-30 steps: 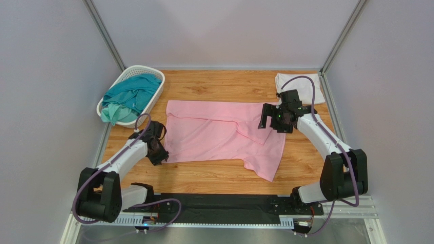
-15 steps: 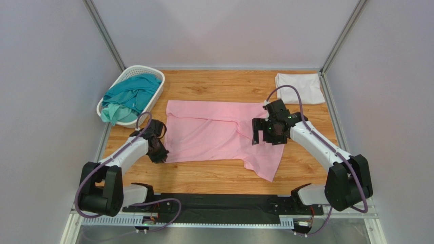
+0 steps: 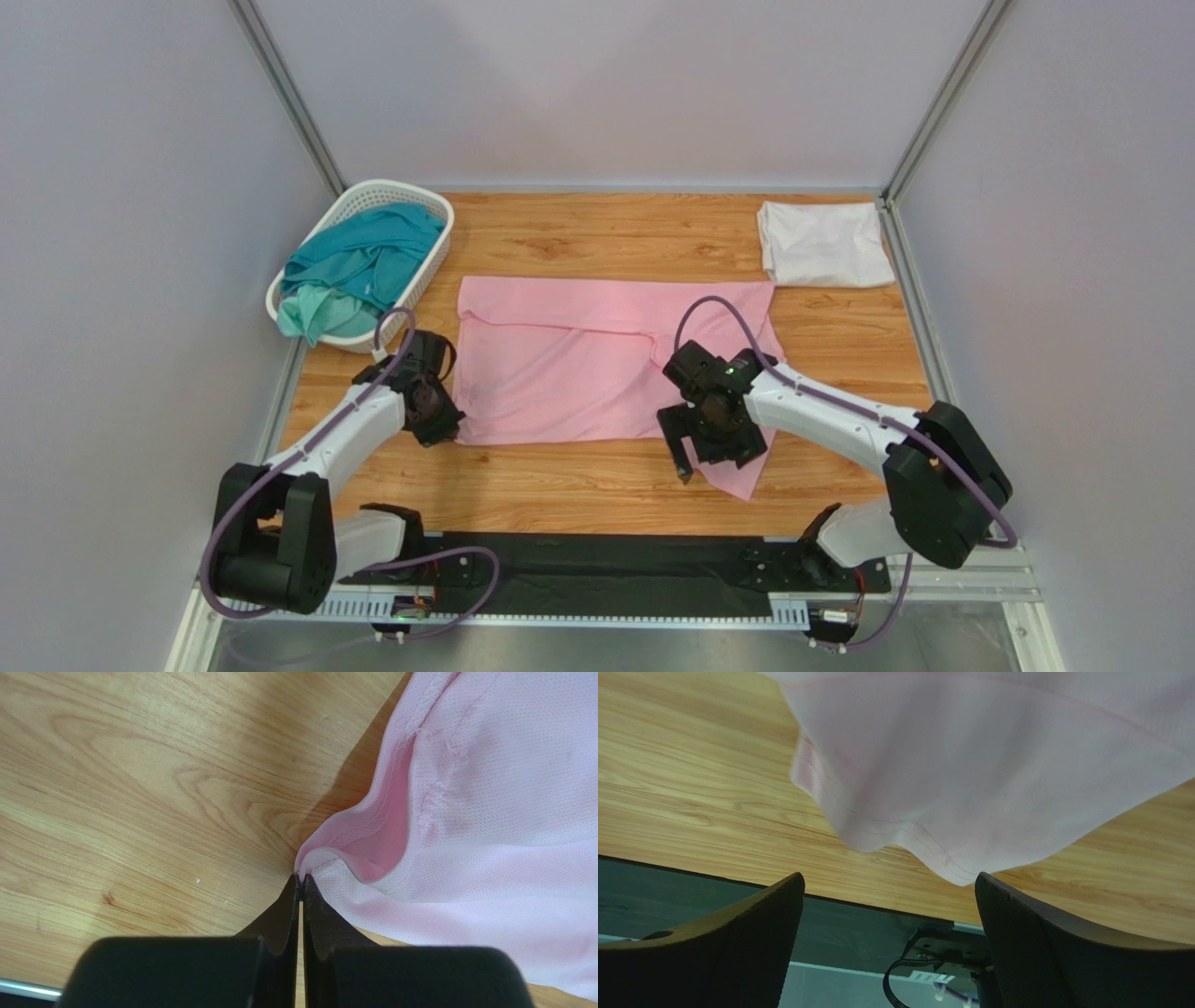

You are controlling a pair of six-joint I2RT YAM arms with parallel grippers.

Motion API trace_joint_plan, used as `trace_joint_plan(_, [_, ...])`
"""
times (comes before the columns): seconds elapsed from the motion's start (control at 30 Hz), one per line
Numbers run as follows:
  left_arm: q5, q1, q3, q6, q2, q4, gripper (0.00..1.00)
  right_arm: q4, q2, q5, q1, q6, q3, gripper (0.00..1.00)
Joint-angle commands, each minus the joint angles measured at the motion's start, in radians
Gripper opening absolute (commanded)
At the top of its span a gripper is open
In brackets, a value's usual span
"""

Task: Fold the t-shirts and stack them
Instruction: Fold the tshirt

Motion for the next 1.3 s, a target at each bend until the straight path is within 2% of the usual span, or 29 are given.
trace_joint_plan(0.0, [-0.023,0.005,0.003,0.014,-0.03,-0.002,0.0,-0.055,0.015,0.058,0.014,0.073,-0.052,0.92])
trace_joint_plan(0.17, [-0.029,0.005,0.004,0.008,-0.03,-0.003,0.0,0.016,0.04,0.075,0.014,0.067,-0.1,0.86])
trace_joint_plan(0.37, [-0.026,0.005,0.014,0.008,-0.029,-0.009,0.0,0.053,0.13,0.089,0.003,-0.002,-0.071,0.84])
trace_joint_plan(0.47, [-0.031,0.005,0.012,0.0,-0.03,-0.017,0.0,0.081,0.141,0.08,-0.007,-0.019,-0.068,0.72])
trace_joint_plan(0.5, [-0.031,0.005,0.012,-0.001,-0.029,-0.017,0.0,0.086,0.143,0.078,-0.01,-0.019,-0.072,0.63])
trace_joint_plan(0.57, [-0.031,0.005,0.012,-0.003,-0.029,-0.017,0.0,0.096,0.146,0.069,-0.02,-0.027,-0.077,0.56])
trace_joint_plan(0.7, [-0.026,0.005,0.014,-0.009,-0.027,-0.026,0.0,0.089,0.135,0.049,-0.027,-0.024,-0.092,0.21])
trace_joint_plan(0.77, [-0.026,0.005,0.011,-0.015,-0.041,-0.043,0.0,0.069,0.106,0.026,-0.027,-0.01,-0.104,0.11])
trace_joint_plan(0.8, [-0.026,0.005,0.008,-0.018,-0.049,-0.051,0.0,0.063,0.092,0.02,-0.027,-0.003,-0.112,0.0])
trace_joint_plan(0.83, [-0.028,0.005,0.0,-0.02,-0.059,-0.057,0.0,0.046,0.059,-0.029,-0.026,0.001,-0.124,0.0])
trace_joint_plan(1.0, [-0.026,0.005,-0.019,-0.046,-0.151,-0.114,0.0,-0.022,-0.04,-0.075,0.006,0.047,-0.124,0.0])
trace_joint_plan(1.13, [-0.006,0.005,-0.025,-0.06,-0.211,-0.117,0.0,-0.088,-0.101,-0.022,0.006,0.051,-0.103,0.0])
trace_joint_plan(1.27, [-0.006,0.005,0.015,-0.055,-0.219,-0.117,0.0,-0.106,-0.094,0.05,-0.018,0.028,-0.01,0.0])
